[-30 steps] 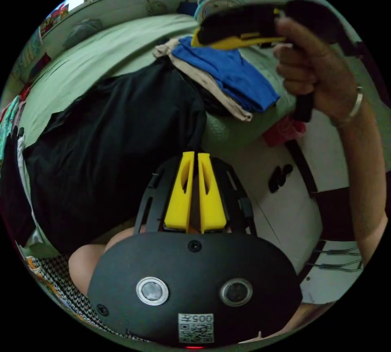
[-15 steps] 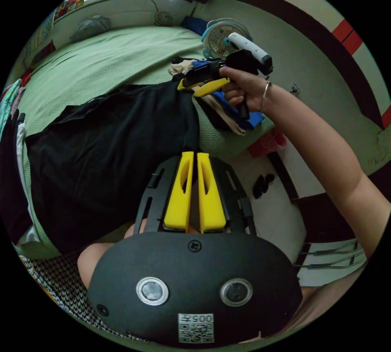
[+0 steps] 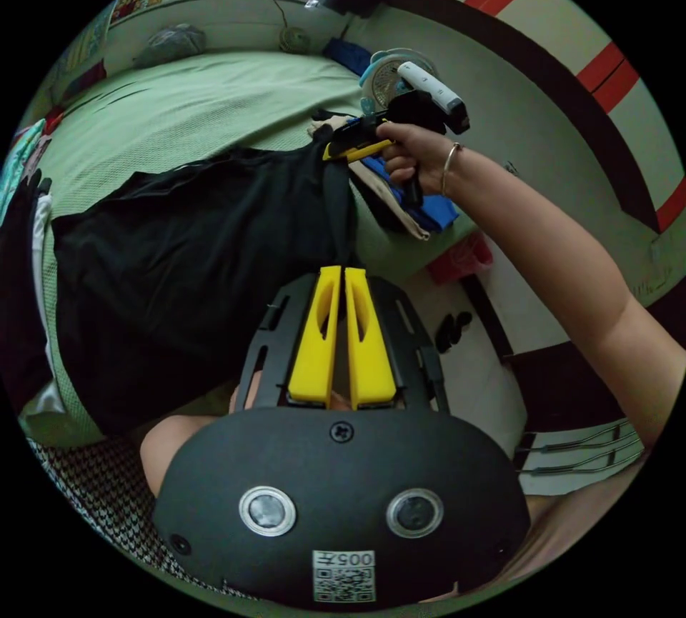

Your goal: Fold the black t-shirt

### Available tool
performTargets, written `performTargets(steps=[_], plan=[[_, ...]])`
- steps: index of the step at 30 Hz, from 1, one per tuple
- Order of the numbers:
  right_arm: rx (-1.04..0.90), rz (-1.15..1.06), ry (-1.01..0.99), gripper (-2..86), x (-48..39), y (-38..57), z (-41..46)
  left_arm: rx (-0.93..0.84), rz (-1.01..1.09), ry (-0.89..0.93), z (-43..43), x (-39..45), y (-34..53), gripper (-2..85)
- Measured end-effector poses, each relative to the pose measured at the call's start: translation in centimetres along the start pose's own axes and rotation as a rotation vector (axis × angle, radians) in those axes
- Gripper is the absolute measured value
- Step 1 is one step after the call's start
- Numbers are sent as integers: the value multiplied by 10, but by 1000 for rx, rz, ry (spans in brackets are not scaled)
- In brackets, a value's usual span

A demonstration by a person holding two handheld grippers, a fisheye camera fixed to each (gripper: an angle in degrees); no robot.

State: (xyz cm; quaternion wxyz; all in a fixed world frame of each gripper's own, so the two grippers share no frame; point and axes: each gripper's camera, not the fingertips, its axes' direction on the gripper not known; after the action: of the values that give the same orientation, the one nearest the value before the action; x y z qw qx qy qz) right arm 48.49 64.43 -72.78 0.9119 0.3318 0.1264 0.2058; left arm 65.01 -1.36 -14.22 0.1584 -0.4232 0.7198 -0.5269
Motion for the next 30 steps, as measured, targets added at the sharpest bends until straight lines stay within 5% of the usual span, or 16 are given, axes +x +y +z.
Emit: performTargets(steps=[18,30], plan=[[82,-308,-4,26,-283,32,17,185,-232,-119,-190,-154,144,-3],[44,-545,51,72,-452,57,110,70,-561,-324,-222,-301,222,0]])
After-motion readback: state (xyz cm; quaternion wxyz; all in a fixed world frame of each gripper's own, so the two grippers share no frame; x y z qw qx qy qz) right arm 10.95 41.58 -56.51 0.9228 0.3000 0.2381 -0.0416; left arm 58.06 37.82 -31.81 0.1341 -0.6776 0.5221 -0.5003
